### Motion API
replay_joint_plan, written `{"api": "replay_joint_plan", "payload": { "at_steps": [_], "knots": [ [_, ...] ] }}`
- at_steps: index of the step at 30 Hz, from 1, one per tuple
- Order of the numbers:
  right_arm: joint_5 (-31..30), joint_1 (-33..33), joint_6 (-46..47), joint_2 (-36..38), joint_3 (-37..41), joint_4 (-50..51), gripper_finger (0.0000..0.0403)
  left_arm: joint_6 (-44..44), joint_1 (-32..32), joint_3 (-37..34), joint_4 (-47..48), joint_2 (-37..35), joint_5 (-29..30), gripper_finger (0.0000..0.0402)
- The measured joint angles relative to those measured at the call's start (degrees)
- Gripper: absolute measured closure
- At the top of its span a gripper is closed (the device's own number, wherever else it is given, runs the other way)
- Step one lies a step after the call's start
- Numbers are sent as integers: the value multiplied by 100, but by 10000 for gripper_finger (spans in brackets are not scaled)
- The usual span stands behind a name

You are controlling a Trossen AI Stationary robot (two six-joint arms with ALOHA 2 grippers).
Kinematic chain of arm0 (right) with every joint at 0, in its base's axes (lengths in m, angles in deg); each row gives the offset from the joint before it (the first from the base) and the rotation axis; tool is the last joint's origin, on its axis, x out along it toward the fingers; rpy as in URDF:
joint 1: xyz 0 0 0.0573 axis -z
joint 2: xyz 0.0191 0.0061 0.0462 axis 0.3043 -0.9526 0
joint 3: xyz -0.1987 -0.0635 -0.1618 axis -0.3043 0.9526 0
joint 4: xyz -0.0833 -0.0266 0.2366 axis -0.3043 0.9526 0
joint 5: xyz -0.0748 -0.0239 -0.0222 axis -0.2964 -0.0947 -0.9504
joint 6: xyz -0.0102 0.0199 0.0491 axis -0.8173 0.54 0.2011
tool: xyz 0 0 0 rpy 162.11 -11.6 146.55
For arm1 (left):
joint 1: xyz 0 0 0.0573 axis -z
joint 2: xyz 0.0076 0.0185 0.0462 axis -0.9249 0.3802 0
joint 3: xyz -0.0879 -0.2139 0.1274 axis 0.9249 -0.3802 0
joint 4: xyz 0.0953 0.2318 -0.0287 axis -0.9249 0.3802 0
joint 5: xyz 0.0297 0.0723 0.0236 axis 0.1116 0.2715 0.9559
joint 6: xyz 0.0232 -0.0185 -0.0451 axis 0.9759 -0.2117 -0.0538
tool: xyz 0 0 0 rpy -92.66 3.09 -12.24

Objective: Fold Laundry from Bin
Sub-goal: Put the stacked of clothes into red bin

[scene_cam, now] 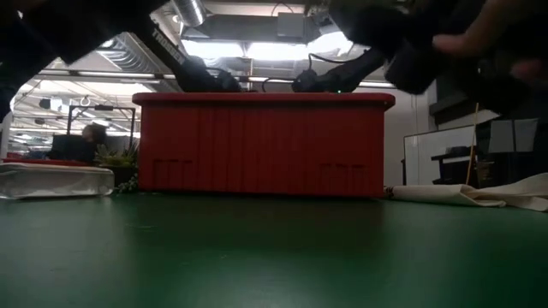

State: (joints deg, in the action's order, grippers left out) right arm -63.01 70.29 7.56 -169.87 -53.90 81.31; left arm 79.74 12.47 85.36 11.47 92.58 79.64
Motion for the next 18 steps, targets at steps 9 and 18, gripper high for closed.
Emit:
{"api": "replay_joint_plan", "payload": {
  "at_steps": [9,18],
  "knots": [
    [232,0,-452,400,-572,984,174,77,-9,-11,162,-686,71,234],
    [998,-244,-608,653,-1977,3816,174,80,271,-11,1290,-1587,-1031,234]
  ]
}}
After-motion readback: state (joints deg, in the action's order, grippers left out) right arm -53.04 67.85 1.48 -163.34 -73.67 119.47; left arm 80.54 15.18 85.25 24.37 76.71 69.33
